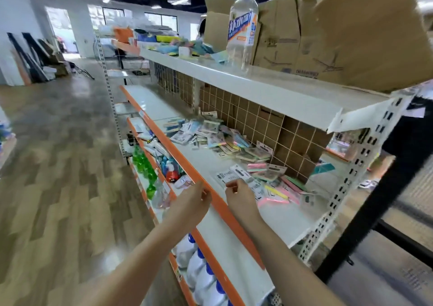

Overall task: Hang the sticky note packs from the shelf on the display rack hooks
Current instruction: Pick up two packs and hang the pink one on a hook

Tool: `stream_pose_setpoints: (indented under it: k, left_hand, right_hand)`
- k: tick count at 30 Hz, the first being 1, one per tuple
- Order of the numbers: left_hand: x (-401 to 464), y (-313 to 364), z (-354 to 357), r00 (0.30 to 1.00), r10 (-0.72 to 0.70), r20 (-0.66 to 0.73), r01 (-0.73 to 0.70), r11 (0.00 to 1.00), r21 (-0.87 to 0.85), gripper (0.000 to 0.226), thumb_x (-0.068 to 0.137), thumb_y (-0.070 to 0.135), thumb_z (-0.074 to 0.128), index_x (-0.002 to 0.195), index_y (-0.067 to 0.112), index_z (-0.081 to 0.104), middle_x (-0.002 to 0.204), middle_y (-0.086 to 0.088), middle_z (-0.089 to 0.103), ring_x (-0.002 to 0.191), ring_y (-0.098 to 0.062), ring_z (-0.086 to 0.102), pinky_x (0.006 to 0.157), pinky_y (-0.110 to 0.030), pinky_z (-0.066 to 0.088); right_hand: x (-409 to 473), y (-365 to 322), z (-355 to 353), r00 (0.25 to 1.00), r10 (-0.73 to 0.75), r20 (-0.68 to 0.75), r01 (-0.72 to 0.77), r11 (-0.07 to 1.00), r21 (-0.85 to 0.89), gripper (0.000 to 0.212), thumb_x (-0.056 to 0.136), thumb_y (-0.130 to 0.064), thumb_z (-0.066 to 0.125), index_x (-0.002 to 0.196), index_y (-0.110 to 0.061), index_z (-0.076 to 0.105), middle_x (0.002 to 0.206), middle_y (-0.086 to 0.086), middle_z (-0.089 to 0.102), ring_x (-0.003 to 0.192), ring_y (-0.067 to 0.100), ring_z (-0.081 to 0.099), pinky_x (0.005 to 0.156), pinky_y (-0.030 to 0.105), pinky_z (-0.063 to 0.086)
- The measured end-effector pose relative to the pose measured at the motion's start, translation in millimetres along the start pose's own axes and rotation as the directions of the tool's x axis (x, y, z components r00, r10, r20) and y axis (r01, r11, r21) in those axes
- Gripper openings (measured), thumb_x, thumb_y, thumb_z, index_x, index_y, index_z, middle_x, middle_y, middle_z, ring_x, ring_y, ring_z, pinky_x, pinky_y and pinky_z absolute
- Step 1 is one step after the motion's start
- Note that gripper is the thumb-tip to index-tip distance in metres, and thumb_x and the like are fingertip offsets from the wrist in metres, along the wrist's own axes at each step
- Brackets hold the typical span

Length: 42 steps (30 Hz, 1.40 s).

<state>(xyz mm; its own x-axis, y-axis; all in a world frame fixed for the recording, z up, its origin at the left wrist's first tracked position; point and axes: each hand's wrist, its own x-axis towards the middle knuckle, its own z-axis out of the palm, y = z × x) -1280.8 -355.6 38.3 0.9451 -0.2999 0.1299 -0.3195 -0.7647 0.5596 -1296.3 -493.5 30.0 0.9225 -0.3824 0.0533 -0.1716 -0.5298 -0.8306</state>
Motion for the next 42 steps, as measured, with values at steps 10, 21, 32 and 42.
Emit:
stream_pose_setpoints:
  k: [10, 21, 32, 42]
  left_hand:
    - [99, -17, 50, 0.965, 0.184, 0.188, -0.177, 0.983, -0.055, 0.021, 0.095, 0.021, 0.047, 0.112, 0.014, 0.055, 0.112, -0.006, 0.061, 0.104, -0.024, 0.058, 0.084, -0.032, 0.046]
    - [190, -45, 112, 0.849, 0.41, 0.333, -0.489, 0.849, 0.202, 0.046, 0.094, 0.033, 0.044, 0.136, 0.019, 0.034, 0.134, -0.003, 0.042, 0.128, -0.024, 0.035, 0.099, -0.032, 0.035]
    - [201, -63, 135, 0.812, 0.531, 0.241, -0.573, 0.804, 0.159, 0.064, 0.083, 0.044, 0.058, 0.136, 0.014, 0.037, 0.142, -0.012, 0.04, 0.129, -0.031, 0.04, 0.105, -0.038, 0.034]
    - [198, -63, 124, 0.812, 0.578, 0.081, -0.56, 0.81, -0.171, 0.046, 0.064, 0.03, 0.077, 0.102, 0.012, 0.06, 0.106, -0.006, 0.064, 0.097, -0.029, 0.062, 0.077, -0.038, 0.05]
  right_hand:
    - [66, 45, 19, 0.977, 0.173, -0.129, -0.196, 0.96, -0.201, 0.03, 0.089, -0.005, 0.044, 0.116, -0.007, 0.057, 0.12, 0.012, 0.06, 0.113, 0.029, 0.053, 0.091, 0.031, 0.04]
    - [106, 63, 61, 0.856, 0.41, -0.315, -0.517, 0.685, -0.514, 0.051, 0.096, -0.019, 0.04, 0.143, -0.005, 0.026, 0.147, 0.014, 0.029, 0.139, 0.033, 0.022, 0.114, 0.039, 0.024]
    - [87, 69, 93, 0.771, 0.258, -0.582, -0.594, 0.622, -0.511, 0.04, 0.085, -0.036, 0.055, 0.121, -0.019, 0.051, 0.121, 0.004, 0.049, 0.116, 0.029, 0.046, 0.098, 0.04, 0.038]
    - [88, 74, 93, 0.674, 0.335, -0.659, -0.683, 0.622, -0.382, 0.057, 0.084, -0.035, 0.056, 0.135, -0.019, 0.038, 0.146, 0.005, 0.03, 0.131, 0.028, 0.03, 0.107, 0.037, 0.028]
